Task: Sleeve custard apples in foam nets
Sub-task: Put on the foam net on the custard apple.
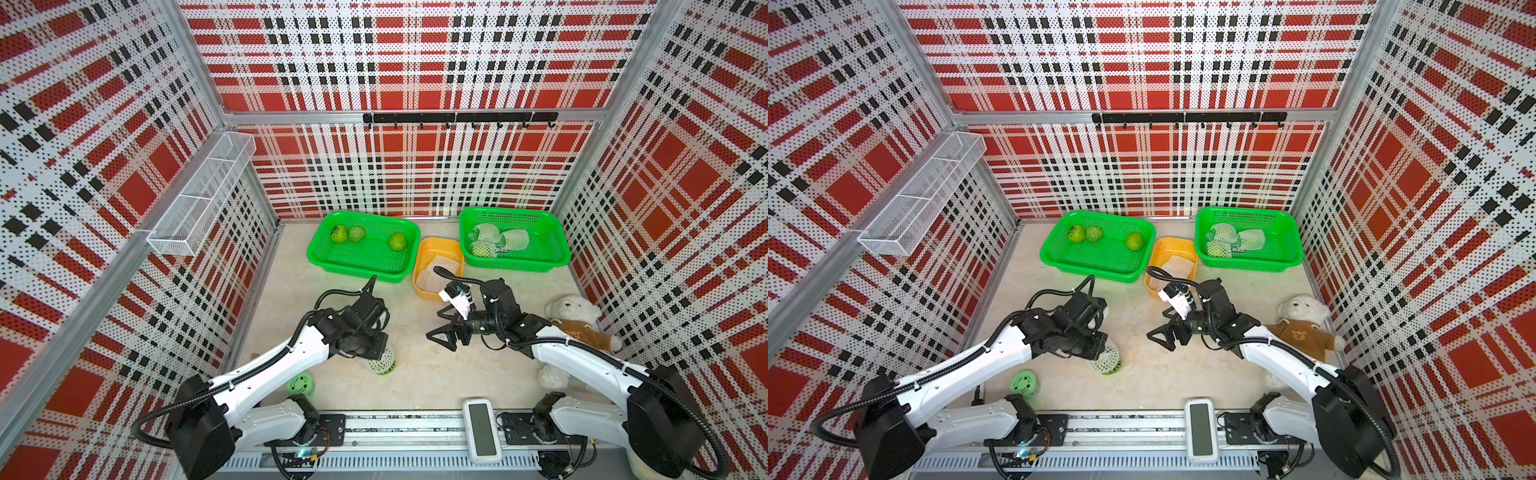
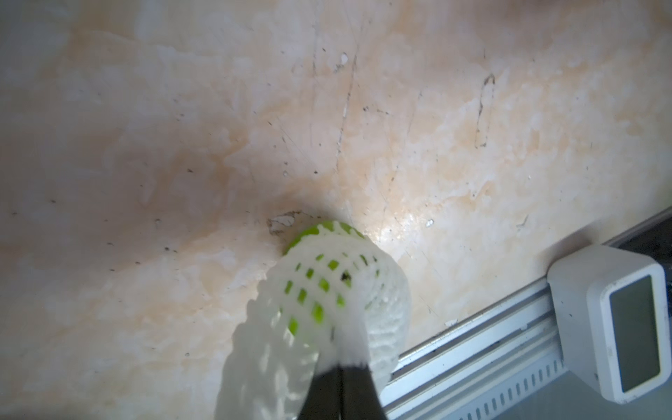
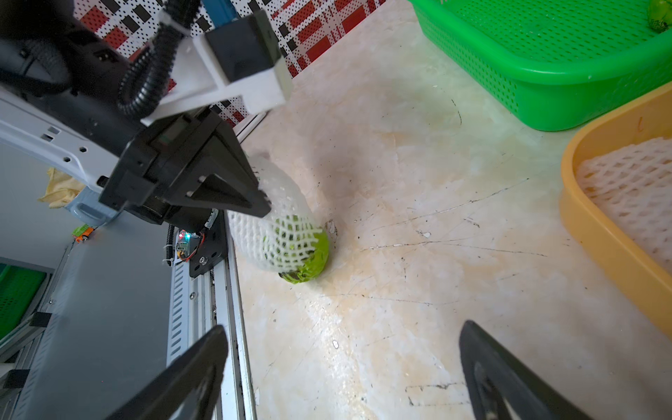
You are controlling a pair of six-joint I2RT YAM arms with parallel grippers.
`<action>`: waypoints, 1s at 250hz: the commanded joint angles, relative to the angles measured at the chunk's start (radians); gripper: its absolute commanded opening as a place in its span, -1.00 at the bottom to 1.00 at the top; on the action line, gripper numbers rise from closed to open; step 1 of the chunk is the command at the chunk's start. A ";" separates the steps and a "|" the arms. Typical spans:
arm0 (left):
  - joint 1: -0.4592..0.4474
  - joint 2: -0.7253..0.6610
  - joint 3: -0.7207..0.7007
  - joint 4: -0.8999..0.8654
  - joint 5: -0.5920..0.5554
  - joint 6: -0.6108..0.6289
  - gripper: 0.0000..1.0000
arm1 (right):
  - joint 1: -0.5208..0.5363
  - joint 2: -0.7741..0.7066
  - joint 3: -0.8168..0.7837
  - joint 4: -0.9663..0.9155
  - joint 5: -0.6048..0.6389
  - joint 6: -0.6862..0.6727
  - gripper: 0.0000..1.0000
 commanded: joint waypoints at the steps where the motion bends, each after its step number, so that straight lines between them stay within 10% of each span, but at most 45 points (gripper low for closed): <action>1: -0.032 0.019 -0.006 0.076 -0.015 -0.053 -1.00 | 0.010 0.002 0.019 0.031 -0.018 -0.026 1.00; 158: 0.077 0.020 0.001 0.078 -0.045 0.010 -1.00 | 0.020 0.009 -0.004 0.059 -0.017 -0.033 1.00; 250: -0.061 -0.026 -0.077 0.138 -0.052 -0.089 -1.00 | 0.064 -0.001 -0.012 0.045 0.003 -0.101 1.00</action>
